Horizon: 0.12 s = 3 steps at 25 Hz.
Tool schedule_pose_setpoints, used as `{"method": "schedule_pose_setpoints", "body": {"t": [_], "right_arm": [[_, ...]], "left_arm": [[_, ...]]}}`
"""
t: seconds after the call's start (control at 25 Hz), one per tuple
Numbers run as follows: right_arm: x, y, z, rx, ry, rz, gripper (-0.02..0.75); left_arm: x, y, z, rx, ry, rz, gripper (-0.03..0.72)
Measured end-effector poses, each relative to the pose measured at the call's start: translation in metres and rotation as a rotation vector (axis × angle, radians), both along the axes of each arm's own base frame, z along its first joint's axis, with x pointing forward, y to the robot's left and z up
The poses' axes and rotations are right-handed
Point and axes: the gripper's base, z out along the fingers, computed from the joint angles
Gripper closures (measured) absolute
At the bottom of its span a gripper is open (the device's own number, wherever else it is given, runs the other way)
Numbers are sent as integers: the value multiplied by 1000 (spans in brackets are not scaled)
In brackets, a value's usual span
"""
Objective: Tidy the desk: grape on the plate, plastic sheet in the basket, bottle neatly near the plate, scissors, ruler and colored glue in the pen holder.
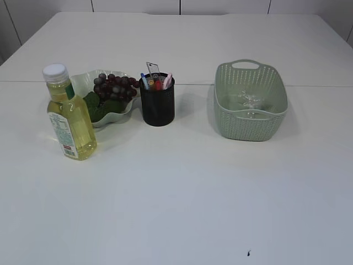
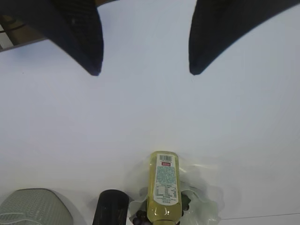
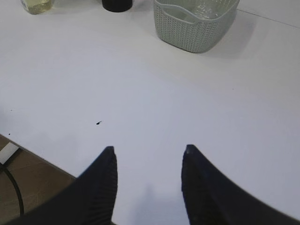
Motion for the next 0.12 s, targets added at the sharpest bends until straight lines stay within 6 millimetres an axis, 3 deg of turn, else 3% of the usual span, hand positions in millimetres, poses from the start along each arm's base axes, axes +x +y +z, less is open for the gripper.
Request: {"method": "schedule_pose_setpoints", "body": {"t": [0.12], "right_arm": [[0, 0, 0, 0, 0, 0, 374]], "left_arm": [[0, 0, 0, 0, 0, 0, 259]]}}
